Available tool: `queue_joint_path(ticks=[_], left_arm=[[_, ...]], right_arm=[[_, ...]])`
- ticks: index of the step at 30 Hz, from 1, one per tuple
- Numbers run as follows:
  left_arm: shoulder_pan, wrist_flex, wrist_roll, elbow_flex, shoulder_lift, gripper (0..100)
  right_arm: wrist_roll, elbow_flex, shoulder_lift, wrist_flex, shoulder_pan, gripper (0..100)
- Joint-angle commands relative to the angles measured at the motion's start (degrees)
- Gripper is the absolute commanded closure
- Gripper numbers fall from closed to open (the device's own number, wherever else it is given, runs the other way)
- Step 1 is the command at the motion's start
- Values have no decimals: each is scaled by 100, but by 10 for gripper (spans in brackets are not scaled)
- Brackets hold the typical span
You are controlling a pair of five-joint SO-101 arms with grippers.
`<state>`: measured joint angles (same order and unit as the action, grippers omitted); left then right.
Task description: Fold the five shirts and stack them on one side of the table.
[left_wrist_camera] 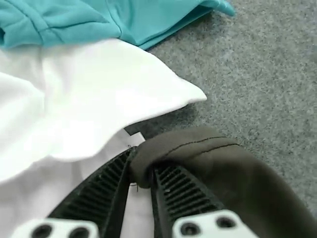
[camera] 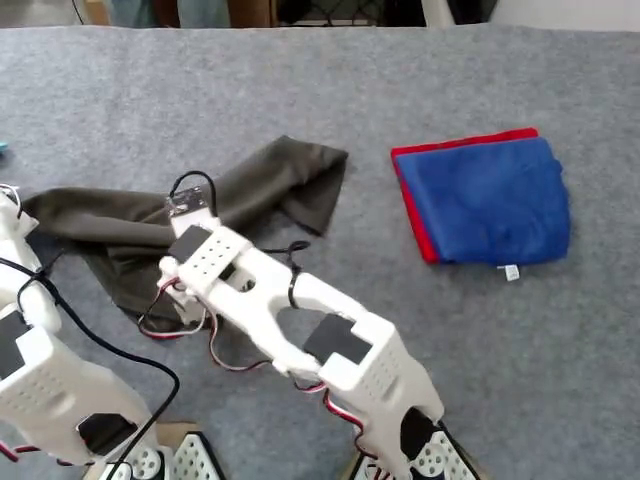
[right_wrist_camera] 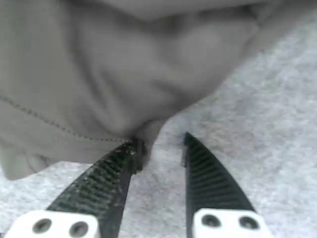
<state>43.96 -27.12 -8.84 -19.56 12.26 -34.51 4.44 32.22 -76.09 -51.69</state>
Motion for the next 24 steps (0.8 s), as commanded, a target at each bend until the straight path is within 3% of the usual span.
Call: queue_joint_path(ticks=[1,8,15,24], left_arm=[[13,-26,-9,251,-88,971],[4,-35,-9,251,-88,971],[4,-35,-9,242,-88,971],[4,-35,-9,242,-88,971]], right_arm=[[114,-119,66,-431,316,868],[633,-101,66,-782,668,931],[659,-101,40,-1099,835,934],[1099,-92,31,-1204,2004,931]])
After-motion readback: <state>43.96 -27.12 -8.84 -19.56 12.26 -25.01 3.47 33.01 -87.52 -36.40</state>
